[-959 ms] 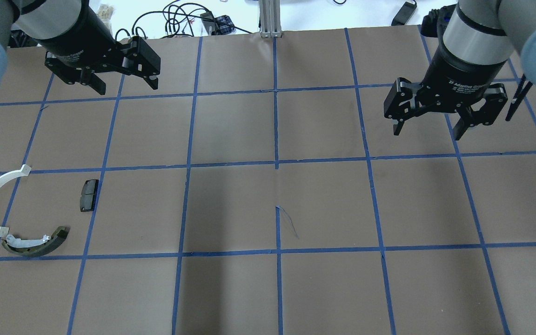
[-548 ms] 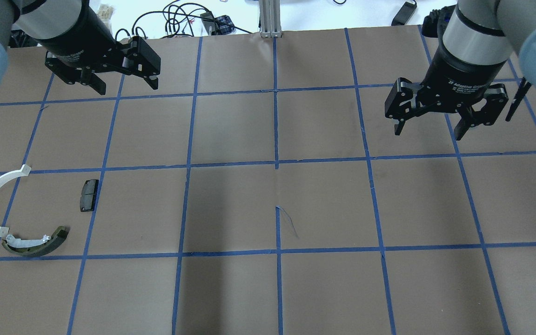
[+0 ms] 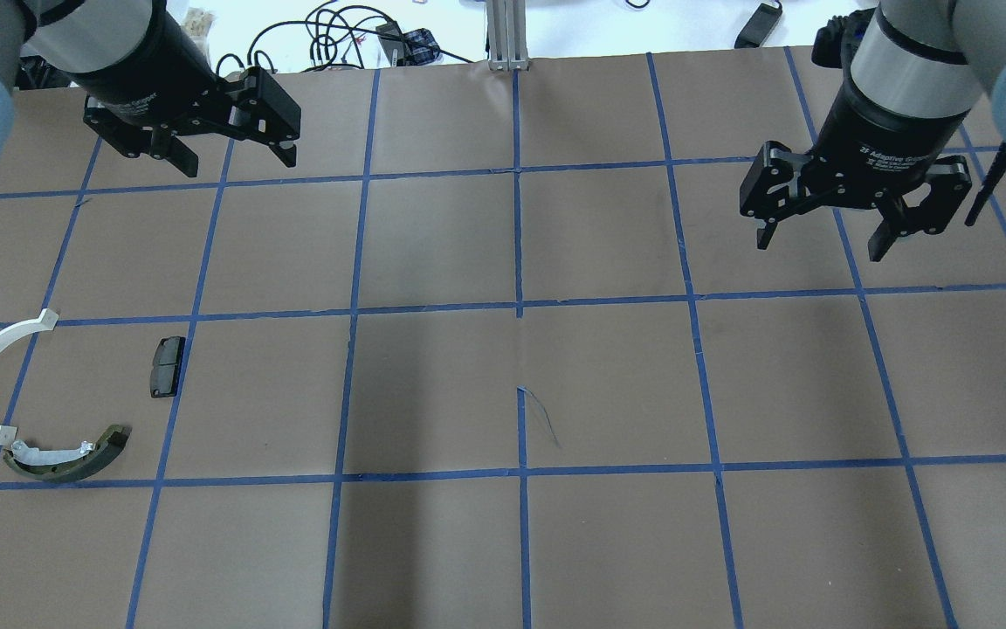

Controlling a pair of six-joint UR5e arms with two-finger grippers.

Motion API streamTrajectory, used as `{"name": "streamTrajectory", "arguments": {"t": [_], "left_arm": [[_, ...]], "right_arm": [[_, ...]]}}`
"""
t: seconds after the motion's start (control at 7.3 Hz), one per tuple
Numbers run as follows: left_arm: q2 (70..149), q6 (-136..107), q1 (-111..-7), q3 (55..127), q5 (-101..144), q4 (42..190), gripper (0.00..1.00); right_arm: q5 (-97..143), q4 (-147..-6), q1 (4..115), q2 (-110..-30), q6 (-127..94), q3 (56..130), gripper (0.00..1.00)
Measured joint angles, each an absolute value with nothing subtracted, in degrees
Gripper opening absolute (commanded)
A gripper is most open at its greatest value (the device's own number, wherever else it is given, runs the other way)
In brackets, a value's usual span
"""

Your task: Place bearing gear from tray to pile

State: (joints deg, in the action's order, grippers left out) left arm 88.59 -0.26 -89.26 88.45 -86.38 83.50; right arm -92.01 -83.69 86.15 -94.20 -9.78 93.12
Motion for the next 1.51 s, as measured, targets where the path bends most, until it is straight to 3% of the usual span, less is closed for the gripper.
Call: {"name": "streamTrajectory", "arguments": {"t": [0.82,1.51], "left_arm": [[88.59,-0.26,-89.28,88.42,-86.4,83.56,1.0],[88.59,-0.26,-89.29,88.42,-86.4,83.51,1.0]], "right_arm": [[-92.02,-85.76,62.93,-91.71,5.2,93.2,1.0],[-95.54,-99.82,48.85,-80.86,25.32,92.89,1.0]]}}
